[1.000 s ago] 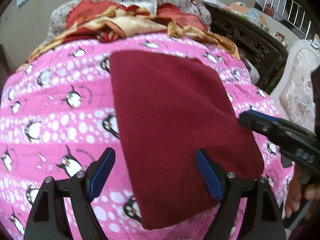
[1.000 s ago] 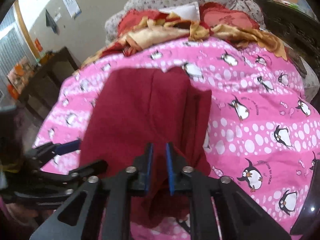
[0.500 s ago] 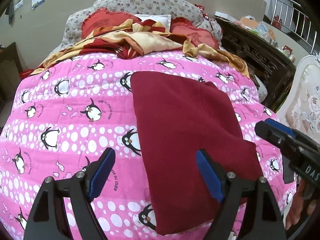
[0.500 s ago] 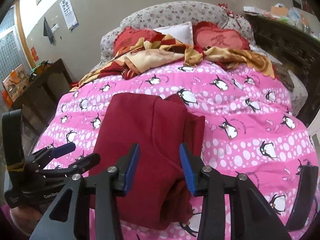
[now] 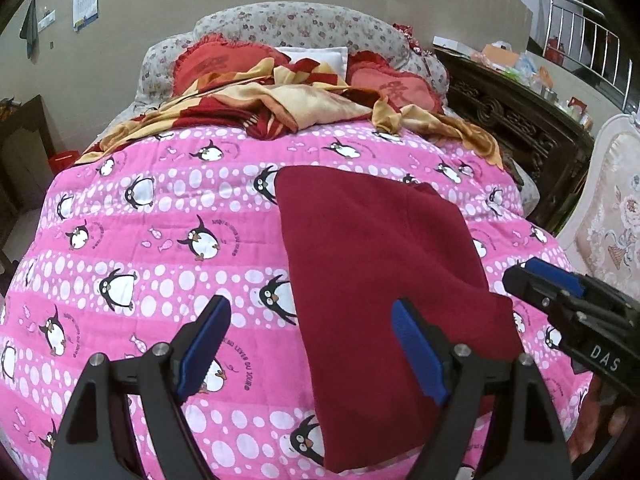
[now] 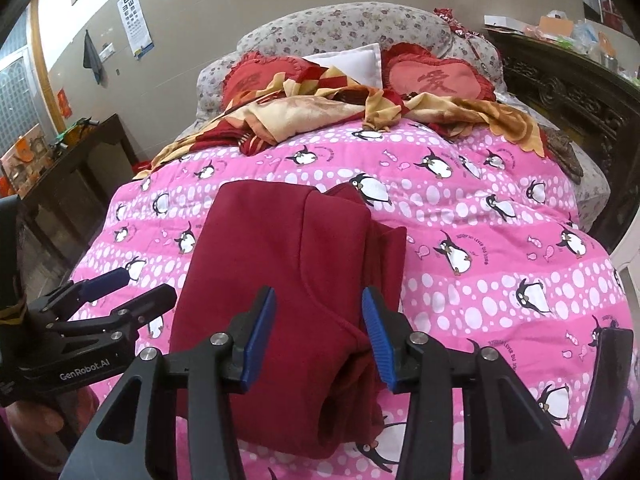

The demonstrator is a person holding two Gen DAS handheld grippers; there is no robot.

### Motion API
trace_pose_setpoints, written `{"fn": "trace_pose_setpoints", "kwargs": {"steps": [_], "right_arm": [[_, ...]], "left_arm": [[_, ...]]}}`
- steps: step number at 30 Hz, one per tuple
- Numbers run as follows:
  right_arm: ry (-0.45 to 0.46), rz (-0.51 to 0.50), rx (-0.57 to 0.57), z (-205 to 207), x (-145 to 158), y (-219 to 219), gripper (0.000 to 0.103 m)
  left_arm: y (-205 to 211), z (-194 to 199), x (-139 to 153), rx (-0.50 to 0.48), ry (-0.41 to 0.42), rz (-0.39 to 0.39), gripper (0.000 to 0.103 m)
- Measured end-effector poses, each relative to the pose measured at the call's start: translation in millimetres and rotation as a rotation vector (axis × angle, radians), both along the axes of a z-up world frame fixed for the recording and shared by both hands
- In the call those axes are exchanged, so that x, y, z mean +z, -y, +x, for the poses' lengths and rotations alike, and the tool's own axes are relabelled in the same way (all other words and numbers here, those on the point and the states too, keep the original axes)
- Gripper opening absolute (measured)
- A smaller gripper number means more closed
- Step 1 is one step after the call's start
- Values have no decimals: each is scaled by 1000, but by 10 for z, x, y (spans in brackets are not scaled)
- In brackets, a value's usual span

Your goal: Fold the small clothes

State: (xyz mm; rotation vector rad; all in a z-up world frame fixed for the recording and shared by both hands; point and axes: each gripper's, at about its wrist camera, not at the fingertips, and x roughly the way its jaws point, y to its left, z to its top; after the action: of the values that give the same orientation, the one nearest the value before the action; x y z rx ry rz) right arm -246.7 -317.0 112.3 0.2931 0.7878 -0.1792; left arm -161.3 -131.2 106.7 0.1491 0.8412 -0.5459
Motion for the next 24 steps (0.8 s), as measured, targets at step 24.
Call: {"fn": "trace_pose_setpoints", "kwargs": {"steps": [24], "right_arm": [[-7, -3, 18, 26, -9, -56, 43]], "left_arm": [[-11, -36, 31, 1, 9, 2, 86]]}}
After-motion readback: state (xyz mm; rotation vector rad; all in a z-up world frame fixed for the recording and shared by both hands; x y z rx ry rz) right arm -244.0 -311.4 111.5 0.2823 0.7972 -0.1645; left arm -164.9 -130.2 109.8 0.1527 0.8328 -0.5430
